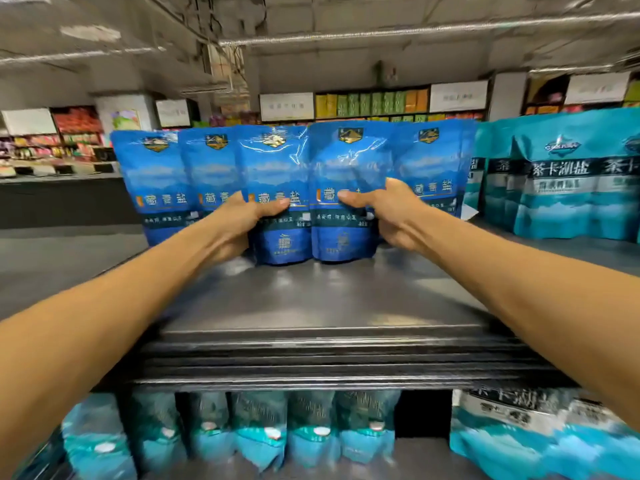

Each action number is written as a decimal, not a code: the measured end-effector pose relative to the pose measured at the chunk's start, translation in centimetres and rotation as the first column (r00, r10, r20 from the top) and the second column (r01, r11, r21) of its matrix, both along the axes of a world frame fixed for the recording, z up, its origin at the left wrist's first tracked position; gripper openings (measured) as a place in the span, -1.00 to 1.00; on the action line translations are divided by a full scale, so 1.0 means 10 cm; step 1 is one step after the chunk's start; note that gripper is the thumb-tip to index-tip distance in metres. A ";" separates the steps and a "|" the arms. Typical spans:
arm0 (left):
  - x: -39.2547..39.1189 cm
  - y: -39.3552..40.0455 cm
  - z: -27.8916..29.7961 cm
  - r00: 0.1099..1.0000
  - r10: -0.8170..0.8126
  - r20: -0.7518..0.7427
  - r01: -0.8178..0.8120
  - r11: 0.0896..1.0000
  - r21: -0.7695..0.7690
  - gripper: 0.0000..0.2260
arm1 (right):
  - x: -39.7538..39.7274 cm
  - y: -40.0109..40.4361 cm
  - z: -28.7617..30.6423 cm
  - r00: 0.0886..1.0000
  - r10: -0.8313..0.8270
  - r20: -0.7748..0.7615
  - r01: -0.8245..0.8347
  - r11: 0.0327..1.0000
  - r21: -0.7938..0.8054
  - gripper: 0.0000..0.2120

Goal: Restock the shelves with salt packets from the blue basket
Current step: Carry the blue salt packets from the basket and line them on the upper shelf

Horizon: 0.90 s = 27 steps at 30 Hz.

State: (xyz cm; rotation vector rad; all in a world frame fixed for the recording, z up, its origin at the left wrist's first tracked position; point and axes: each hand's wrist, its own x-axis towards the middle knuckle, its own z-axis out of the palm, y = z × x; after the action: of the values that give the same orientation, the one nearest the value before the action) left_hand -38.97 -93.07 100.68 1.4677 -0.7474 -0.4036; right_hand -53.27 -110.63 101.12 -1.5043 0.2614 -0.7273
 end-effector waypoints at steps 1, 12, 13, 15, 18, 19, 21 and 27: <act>0.03 0.04 0.00 0.998 -0.017 0.061 0.014 0.999 0.042 -0.81 | -0.01 -0.03 -0.02 0.999 -0.008 -0.047 0.004 0.997 -0.075 -0.77; 0.10 0.17 0.12 0.769 0.149 0.622 -0.475 0.784 0.400 -0.45 | 0.02 -0.15 0.01 0.887 -0.324 -0.330 0.076 0.806 -0.587 -0.45; 0.11 0.14 0.13 0.781 0.149 0.606 -0.458 0.796 0.394 -0.50 | 0.05 -0.15 0.03 0.881 -0.323 -0.345 0.075 0.816 -0.574 -0.45; 0.12 0.09 0.14 0.761 0.143 0.633 -0.467 0.799 0.380 -0.56 | 0.11 -0.15 0.04 0.885 -0.305 -0.352 0.081 0.845 -0.529 -0.43; 0.14 0.03 0.15 0.655 0.101 0.749 -0.550 0.744 0.381 -0.53 | 0.22 -0.12 0.02 0.866 -0.351 -0.356 0.119 0.836 -0.535 -0.44; 0.15 0.02 0.15 0.605 0.082 0.792 -0.593 0.711 0.379 -0.51 | 0.25 -0.12 0.02 0.860 -0.366 -0.356 0.130 0.831 -0.541 -0.46; 0.17 0.00 0.15 0.495 0.046 0.867 -0.680 0.643 0.354 -0.47 | 0.29 -0.12 0.03 0.853 -0.385 -0.351 0.150 0.827 -0.542 -0.45; 0.20 -0.03 0.17 0.413 0.009 0.911 -0.759 0.555 0.339 -0.42 | 0.37 -0.10 0.03 0.832 -0.463 -0.305 0.209 0.771 -0.601 -0.45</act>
State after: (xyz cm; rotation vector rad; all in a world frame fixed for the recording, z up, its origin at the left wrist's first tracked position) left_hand -36.93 -93.37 102.34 2.6622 -0.9386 0.6331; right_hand -49.61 -111.63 101.46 -2.2144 0.7449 -0.7833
